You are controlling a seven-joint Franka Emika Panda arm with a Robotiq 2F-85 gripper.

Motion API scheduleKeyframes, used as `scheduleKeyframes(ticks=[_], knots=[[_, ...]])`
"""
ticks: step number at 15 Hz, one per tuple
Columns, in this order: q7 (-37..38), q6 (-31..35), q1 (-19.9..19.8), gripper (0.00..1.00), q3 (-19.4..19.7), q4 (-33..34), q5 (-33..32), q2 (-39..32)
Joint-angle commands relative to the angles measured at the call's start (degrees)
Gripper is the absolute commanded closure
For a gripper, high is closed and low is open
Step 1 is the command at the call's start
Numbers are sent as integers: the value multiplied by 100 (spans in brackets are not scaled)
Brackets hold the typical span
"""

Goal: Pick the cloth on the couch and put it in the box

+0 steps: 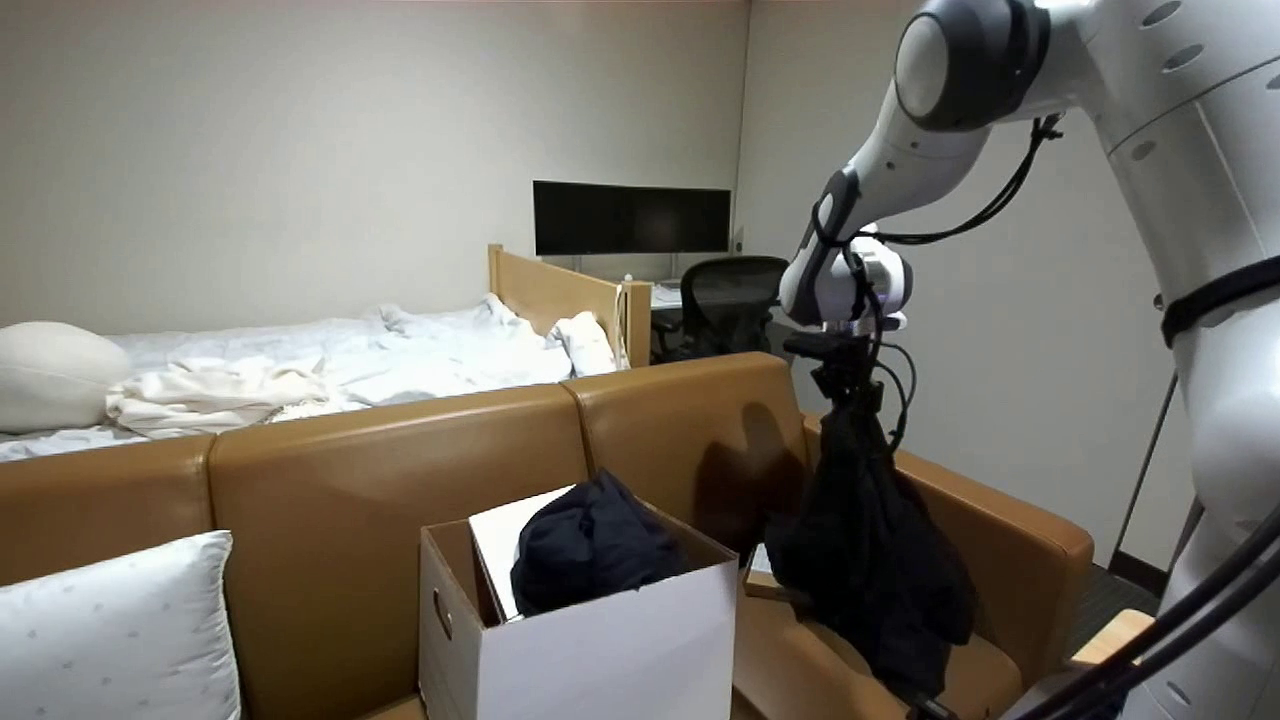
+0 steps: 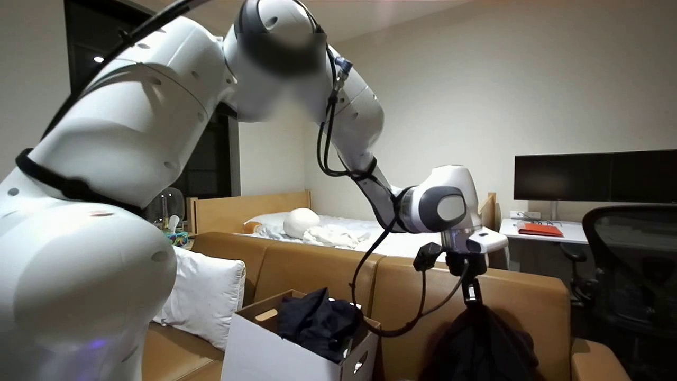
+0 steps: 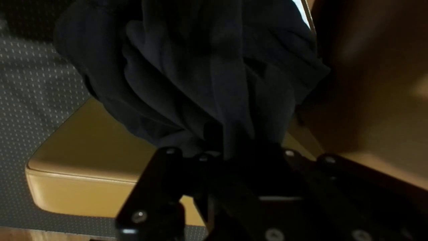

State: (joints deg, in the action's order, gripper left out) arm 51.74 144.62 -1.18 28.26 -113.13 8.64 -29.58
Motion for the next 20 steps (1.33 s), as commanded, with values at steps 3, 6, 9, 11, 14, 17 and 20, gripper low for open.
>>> scheduleKeyframes(ticks=[3,6,9,11,14,17,20], knots=[[976,-256,-44,99,261,-696,-926,1781],[727,-133,-459,94,-216,-443,-771,1345],[724,-103,-471,99,-302,-446,-763,1141],[580,42,-240,99,-307,-736,-1260,1551],[728,33,90,99,-369,-884,-2258,2184],[1206,-46,276,99,-560,-824,-3629,2747],[2086,-237,823,98,-390,-638,-5060,3284]])
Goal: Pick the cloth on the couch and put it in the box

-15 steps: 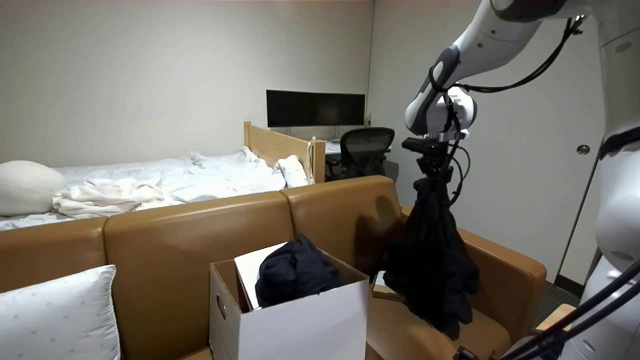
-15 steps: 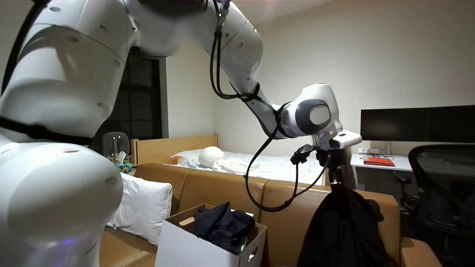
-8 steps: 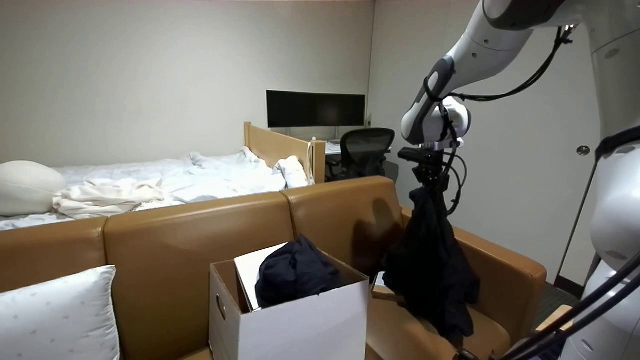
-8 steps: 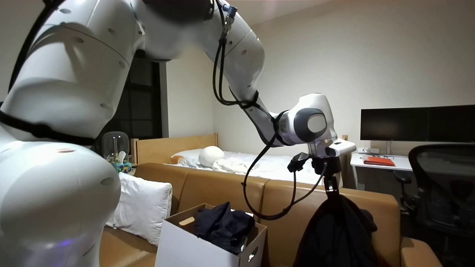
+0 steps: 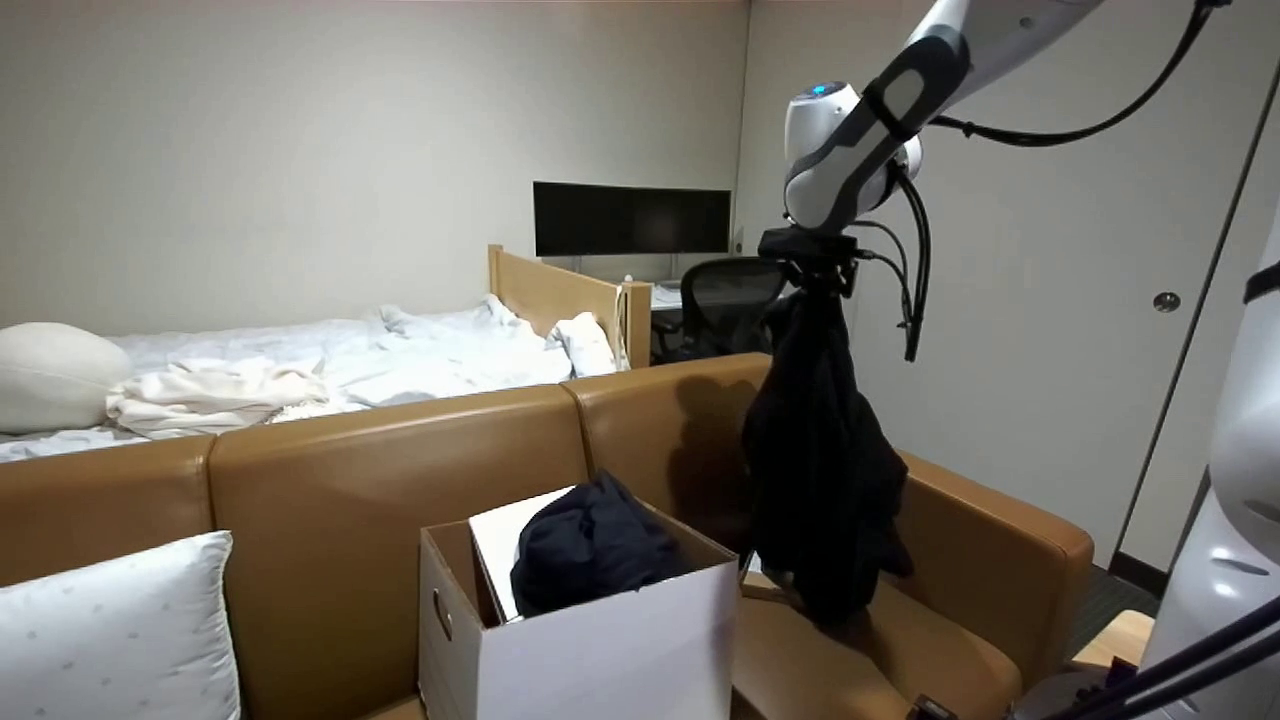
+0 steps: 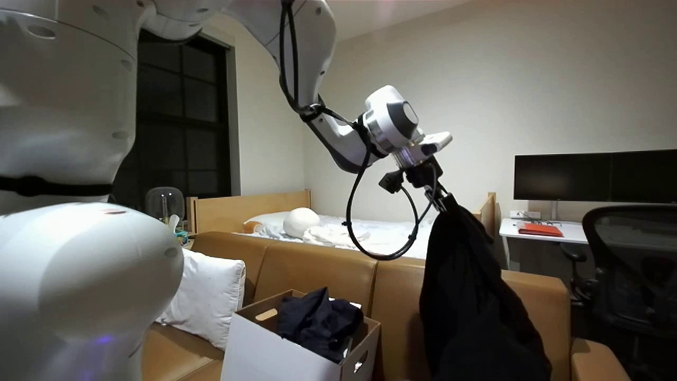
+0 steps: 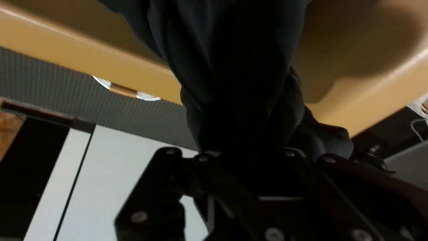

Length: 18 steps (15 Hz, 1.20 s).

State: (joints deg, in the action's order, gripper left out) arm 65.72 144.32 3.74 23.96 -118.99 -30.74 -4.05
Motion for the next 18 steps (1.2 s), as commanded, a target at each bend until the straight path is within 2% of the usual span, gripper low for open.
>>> scheduleKeyframes(ticks=[1,2,5,6,7,9,10,11,13,18], knots=[[1182,-227,347,98,-92,-108,-1590,1003],[1555,-315,-158,98,-739,-81,-1891,1214],[2475,-909,-450,99,-1411,-135,-1982,1927],[1935,-583,-576,99,-1358,12,-1646,1314],[1978,-714,-636,94,-1507,-5,-1618,1486],[1978,-716,-698,94,-1587,-65,-1609,1474],[1984,-699,-712,99,-1571,-66,-1618,1371],[1888,-491,-669,99,-1610,-11,-1537,1270],[1480,-148,-592,99,-1720,252,-1202,1340],[673,-110,-591,99,-2143,1284,-1303,1439]])
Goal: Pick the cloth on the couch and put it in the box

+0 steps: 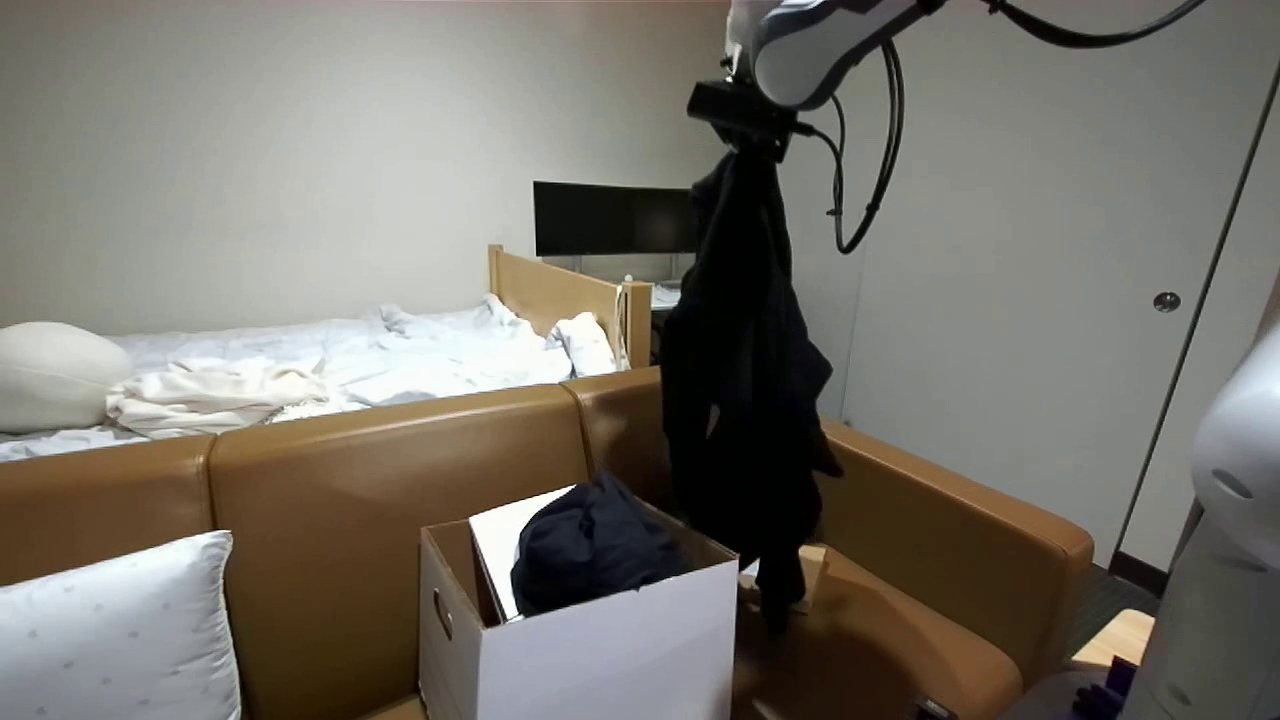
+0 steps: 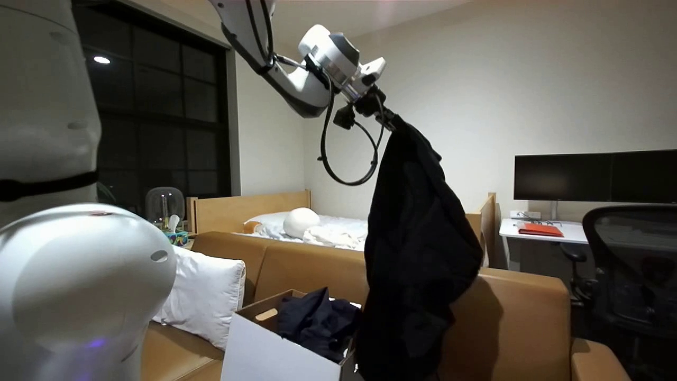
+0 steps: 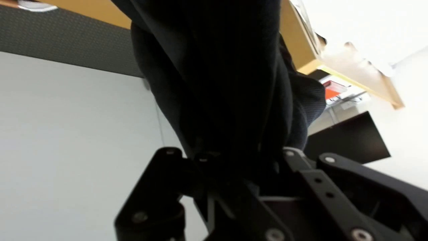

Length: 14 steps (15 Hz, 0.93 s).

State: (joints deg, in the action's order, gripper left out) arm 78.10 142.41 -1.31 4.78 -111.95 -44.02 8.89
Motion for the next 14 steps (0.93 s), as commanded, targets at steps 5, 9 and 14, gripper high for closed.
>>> scheduleKeyframes(ticks=[5,9,14], knots=[[-607,134,-77,99,-653,1913,-89,81],[-283,31,74,99,-979,3123,-253,-83],[336,-90,282,99,-1761,4434,-1198,-351]])
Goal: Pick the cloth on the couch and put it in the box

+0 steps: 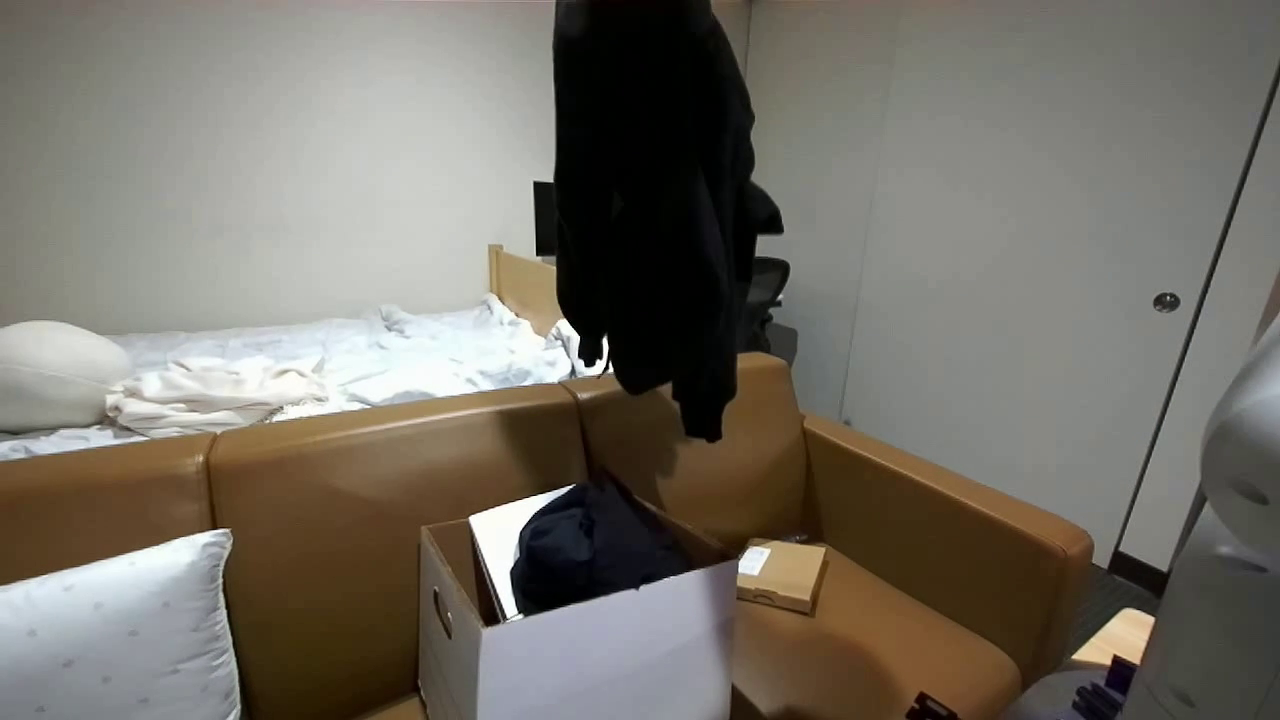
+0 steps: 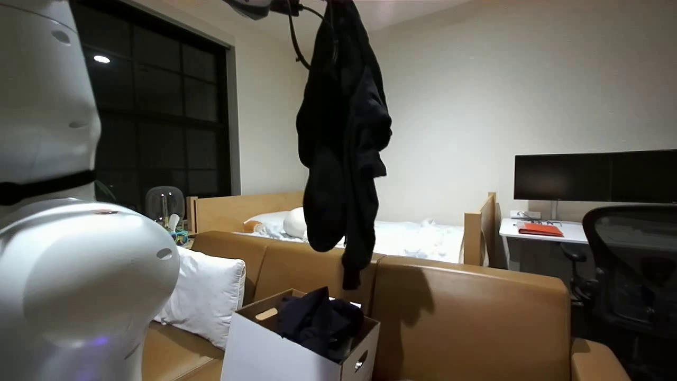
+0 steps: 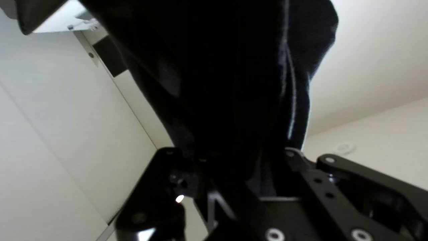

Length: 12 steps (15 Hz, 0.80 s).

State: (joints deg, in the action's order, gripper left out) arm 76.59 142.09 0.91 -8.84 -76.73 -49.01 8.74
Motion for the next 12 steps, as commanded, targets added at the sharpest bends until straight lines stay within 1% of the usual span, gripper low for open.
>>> scheduleKeyframes(ticks=[1,3,4,5,6,7,9,10,12], knots=[[599,-96,96,99,-555,1080,-928,-425],[720,-67,166,99,-767,1117,-1278,-532],[751,99,182,99,-770,967,-1256,-550],[1022,431,157,99,-752,888,-1320,-645],[1492,681,115,99,-716,833,-1362,-751],[1771,951,90,99,-650,686,-1281,-834],[2399,1442,1,99,-494,550,-1368,-1103],[2666,1463,-42,99,-411,608,-1343,-1282],[2960,1536,-116,99,-254,477,-1119,-1490]])
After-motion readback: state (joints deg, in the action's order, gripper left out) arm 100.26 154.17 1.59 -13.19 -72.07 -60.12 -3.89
